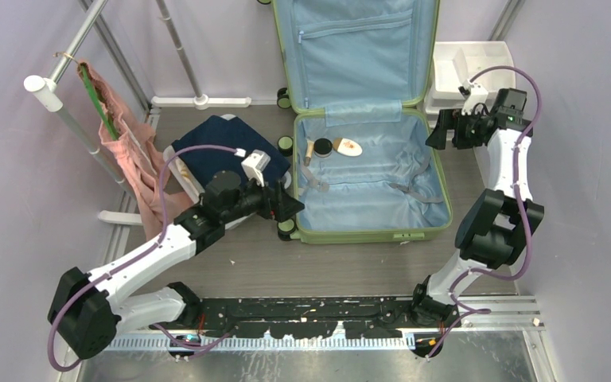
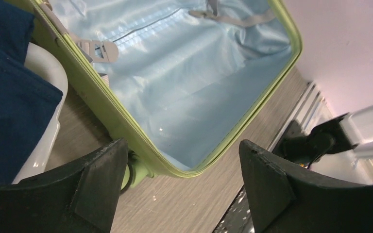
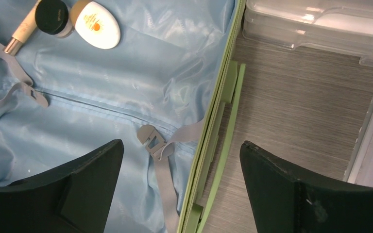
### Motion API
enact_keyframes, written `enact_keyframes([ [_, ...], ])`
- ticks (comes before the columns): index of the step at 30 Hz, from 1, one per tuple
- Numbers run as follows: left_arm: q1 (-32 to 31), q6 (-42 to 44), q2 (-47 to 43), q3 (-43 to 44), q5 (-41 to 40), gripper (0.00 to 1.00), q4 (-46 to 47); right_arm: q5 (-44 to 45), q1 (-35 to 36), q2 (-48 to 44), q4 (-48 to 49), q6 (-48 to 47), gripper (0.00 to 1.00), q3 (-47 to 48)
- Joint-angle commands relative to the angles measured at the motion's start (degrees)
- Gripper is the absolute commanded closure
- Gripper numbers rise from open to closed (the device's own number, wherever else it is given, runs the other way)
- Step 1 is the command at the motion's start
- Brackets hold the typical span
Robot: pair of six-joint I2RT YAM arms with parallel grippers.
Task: Open, take out, and arrange the luggage
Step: Adjust the luggage at the center of the board.
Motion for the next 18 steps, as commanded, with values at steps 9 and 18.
enact_keyframes([
  [9,0.27,-30.95,-2.36,0.54,-3.56,0.23,7.25,-13.26,-6.03,-13.20,3.14,2.34,0.03,-6.27],
  [18,-2.10,-30.18,-0.22,14.54,-1.50,0.22,-6.21,-21.67,-8.27,-19.30,-1.25,-1.68,0.00,-11.10],
])
